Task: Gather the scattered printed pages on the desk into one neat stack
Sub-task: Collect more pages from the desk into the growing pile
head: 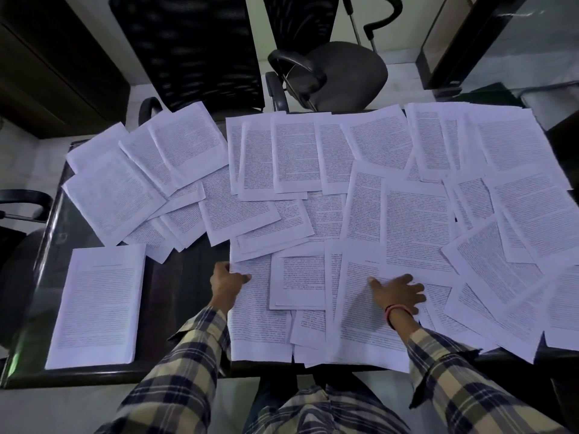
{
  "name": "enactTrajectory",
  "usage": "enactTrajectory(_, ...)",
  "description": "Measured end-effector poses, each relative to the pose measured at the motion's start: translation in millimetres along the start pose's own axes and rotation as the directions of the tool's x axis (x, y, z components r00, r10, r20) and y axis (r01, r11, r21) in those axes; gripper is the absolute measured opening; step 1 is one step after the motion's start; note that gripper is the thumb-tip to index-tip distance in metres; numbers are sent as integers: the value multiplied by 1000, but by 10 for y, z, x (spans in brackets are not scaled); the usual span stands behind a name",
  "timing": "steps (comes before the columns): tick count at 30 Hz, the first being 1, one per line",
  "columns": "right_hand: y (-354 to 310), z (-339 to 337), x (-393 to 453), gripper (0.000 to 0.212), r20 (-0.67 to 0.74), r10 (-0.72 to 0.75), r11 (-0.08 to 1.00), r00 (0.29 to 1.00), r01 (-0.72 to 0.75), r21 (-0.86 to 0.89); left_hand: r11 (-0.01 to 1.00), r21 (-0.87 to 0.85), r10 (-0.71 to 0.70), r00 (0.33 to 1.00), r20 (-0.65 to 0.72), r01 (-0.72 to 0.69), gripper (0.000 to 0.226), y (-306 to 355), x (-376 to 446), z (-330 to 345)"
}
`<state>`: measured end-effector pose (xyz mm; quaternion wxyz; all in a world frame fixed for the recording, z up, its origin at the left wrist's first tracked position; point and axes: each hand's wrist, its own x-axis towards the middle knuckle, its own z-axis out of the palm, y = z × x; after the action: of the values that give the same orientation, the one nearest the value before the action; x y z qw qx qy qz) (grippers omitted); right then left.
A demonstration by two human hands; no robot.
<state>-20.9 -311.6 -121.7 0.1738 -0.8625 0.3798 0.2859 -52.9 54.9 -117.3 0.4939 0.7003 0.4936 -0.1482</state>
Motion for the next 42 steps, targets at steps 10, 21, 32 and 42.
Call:
enactTrajectory(10, -269, 295, -323, 113, 28, -157, 977, 987, 159, -139, 997, 79, 22, 997, 77, -28, 56, 89, -39, 293)
enactTrajectory(21, -421, 444, -503, 111, 104, -302, 923, 947, 318, -216, 989, -135, 46, 997, -60, -54, 47, 128, -44, 170)
enactTrajectory(32, -386, 563, -625, 116, 218, -471, 792, 855, 518, -323, 995, 63, 79, 997, -9, -78, 54, 141, -119, 226)
enactTrajectory(42, -266, 87, 120, 74, -12, -335, 941, 942, 334, -48, 701, 575, 508, 861, 12, -422, 56, 97, -404, 558)
